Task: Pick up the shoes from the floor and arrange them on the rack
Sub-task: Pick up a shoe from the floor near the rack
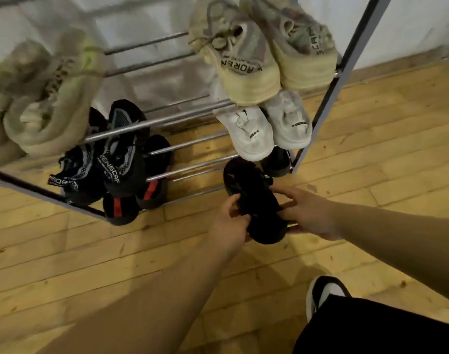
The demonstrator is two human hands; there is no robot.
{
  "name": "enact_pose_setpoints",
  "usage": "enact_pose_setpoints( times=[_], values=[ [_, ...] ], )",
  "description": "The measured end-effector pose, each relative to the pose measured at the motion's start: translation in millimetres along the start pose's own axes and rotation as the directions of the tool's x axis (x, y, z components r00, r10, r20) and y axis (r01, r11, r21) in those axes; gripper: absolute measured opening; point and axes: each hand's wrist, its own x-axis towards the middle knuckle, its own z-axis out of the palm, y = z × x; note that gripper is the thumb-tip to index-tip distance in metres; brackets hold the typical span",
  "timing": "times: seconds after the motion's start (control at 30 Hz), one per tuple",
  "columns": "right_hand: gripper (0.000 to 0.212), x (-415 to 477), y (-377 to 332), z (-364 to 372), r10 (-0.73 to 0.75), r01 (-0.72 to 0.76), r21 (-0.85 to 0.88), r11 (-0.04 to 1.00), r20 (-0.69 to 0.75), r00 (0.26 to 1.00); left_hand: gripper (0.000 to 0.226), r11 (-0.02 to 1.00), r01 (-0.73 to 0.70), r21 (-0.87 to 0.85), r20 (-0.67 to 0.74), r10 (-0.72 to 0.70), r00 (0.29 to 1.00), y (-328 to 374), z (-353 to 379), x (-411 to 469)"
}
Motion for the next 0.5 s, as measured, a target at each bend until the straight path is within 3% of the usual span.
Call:
enact_pose_setpoints(
  times=[0.17, 0.33, 0.5],
  values=[
    [0.055, 43, 13, 3, -0.036, 0.072, 0.234, 0.970, -0.156, 0.987, 0.057, 0.993, -0.089, 0.075, -0.087, 0.095, 0.992, -4, -2, 57],
    [0.041, 69, 19, 7, 0.044, 0.021, 0.251, 0.968, -0.250, 0.967, 0.062, 0.988, -0.085, 0.128, -0.112, 0.099, 0.989, -11, 1, 105],
    [0.039, 83, 31, 3, 0.128, -0.041, 0.291, 0.956, -0.284, 0.950, 0.091, 0.967, -0.053, 0.249, -0.012, 0.058, 0.998, -35, 2, 108]
  ],
)
